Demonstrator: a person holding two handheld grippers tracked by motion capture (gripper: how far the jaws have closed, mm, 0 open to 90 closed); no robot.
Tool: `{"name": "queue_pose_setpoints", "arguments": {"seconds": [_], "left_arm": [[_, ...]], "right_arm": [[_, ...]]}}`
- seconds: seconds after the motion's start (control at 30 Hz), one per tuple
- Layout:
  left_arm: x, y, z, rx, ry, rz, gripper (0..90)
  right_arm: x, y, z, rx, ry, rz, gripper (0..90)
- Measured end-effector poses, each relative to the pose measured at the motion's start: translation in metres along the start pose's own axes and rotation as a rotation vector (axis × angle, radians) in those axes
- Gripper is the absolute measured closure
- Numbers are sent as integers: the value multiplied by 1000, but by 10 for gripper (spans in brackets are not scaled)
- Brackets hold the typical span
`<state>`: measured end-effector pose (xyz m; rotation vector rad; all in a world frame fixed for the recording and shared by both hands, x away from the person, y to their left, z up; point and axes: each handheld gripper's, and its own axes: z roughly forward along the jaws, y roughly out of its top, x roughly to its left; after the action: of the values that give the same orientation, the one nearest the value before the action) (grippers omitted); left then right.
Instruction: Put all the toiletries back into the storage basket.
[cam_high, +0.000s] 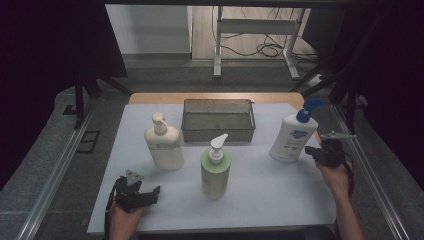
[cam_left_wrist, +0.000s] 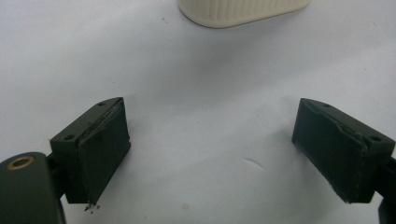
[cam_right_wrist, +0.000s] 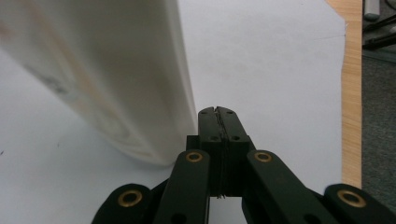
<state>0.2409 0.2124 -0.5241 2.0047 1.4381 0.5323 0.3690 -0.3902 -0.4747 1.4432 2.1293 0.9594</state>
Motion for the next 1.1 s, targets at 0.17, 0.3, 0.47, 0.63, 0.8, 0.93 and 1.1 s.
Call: {"name": "queue_pose_setpoints", "arguments": {"seconds": [0.17,0.3,0.47,0.63,0.8,0.93,1.1], "left_arm": [[0,0,0,0,0,0,106],[0,0,0,0,0,0,106],[0,0,0,0,0,0,106],[0,0,0,-1,0,-1,106],[0,0,0,0,0,-1,106],[0,0,0,0,0,-1,106],[0,0,0,0,0,-1,106]], "right_arm": [[-5,3,9,-1,19,21,896],[-7,5,17,-4,45,34,896],[-11,5,25,-5,86,27,895],[-16,3,27,-10,133,53,894],[-19,-1,26,-2,161,56,888],[-16,-2,26,2,176,47,884],[-7,-4,26,17,178,23,873]]}}
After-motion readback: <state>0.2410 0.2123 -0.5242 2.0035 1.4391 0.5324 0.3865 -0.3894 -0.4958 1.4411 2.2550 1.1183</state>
